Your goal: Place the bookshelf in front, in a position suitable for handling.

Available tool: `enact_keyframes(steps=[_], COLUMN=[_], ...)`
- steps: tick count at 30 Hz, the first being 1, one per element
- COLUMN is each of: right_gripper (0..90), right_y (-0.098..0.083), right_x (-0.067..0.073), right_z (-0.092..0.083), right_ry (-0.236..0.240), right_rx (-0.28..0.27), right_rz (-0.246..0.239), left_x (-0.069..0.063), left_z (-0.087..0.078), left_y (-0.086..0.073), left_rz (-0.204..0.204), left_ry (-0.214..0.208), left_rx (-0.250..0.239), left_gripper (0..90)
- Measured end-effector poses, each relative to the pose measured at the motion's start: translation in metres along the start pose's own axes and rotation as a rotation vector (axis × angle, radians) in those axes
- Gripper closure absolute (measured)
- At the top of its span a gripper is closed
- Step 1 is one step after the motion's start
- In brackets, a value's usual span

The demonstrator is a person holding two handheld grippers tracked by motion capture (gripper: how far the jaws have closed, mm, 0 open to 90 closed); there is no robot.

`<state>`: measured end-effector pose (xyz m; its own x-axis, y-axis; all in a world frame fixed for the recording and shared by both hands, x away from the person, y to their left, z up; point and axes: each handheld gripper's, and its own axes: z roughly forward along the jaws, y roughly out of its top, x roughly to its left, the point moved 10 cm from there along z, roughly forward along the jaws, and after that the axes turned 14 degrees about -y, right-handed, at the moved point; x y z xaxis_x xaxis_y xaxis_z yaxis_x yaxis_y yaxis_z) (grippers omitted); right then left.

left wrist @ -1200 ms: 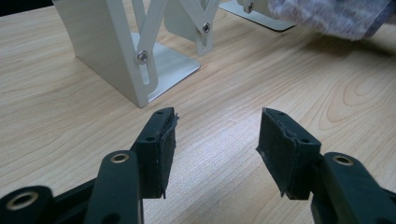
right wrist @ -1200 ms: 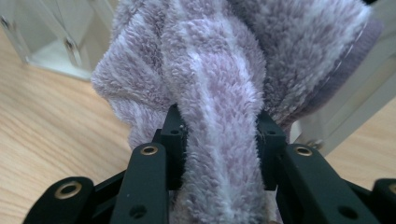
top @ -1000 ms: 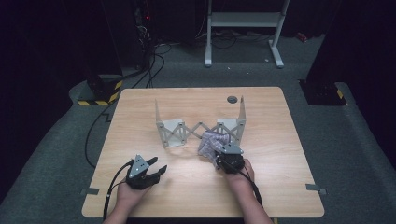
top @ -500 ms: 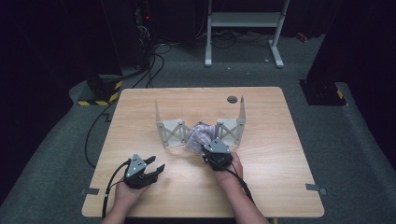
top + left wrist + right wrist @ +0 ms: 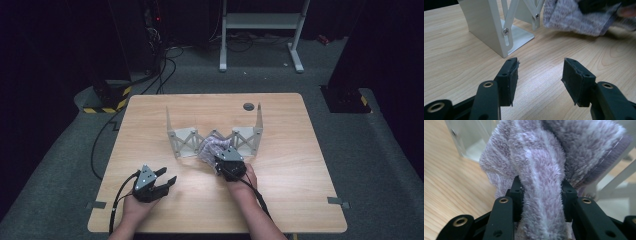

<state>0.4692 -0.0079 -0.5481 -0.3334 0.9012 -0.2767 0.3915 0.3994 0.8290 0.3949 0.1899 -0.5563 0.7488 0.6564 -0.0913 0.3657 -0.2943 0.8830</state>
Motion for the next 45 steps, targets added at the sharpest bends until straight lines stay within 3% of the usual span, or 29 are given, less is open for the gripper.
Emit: enact_keyframes(steps=[3, 7, 11, 19, 23, 26, 34, 40, 45], right_gripper=[64.9, 65.0, 65.1, 65.2, 65.3, 65.6, 66.1, 66.5, 66.7], right_y=[-0.012, -0.013, 0.002, 0.053, 0.061, 0.048, -0.011, -0.015, -0.018], right_x=[0.001, 0.002, -0.001, -0.009, -0.01, -0.009, 0.001, 0.016, 0.041], right_z=[0.006, 0.005, -0.006, -0.042, -0.047, -0.034, 0.007, 0.006, 0.002], right_ry=[0.007, 0.006, 0.001, -0.008, -0.01, -0.01, 0.015, 0.043, 0.088], right_rx=[0.03, 0.038, -0.014, -0.172, -0.199, -0.156, 0.046, 0.047, 0.048], right_rz=[0.004, 0.005, 0.012, 0.034, 0.041, 0.047, 0.021, 0.005, -0.042], left_x=[-0.001, -0.002, -0.002, -0.003, -0.003, -0.003, -0.003, -0.001, -0.001], left_z=[0.001, 0.001, 0.001, 0.002, 0.002, 0.002, 0.003, 0.002, 0.001], left_y=[0.0, 0.0, 0.0, 0.0, 0.0, 0.0, -0.001, -0.001, -0.001], left_rz=[0.003, 0.006, 0.007, 0.01, 0.011, 0.011, 0.012, 0.011, 0.01], left_ry=[-0.002, -0.004, -0.004, -0.006, -0.007, -0.008, -0.008, -0.005, -0.004], left_rx=[0.001, 0.003, 0.002, 0.002, 0.006, 0.003, 0.012, 0.009, 0.008], left_gripper=[46.1, 46.1, 46.1, 46.1, 46.1, 46.1, 46.1, 46.1, 46.1])
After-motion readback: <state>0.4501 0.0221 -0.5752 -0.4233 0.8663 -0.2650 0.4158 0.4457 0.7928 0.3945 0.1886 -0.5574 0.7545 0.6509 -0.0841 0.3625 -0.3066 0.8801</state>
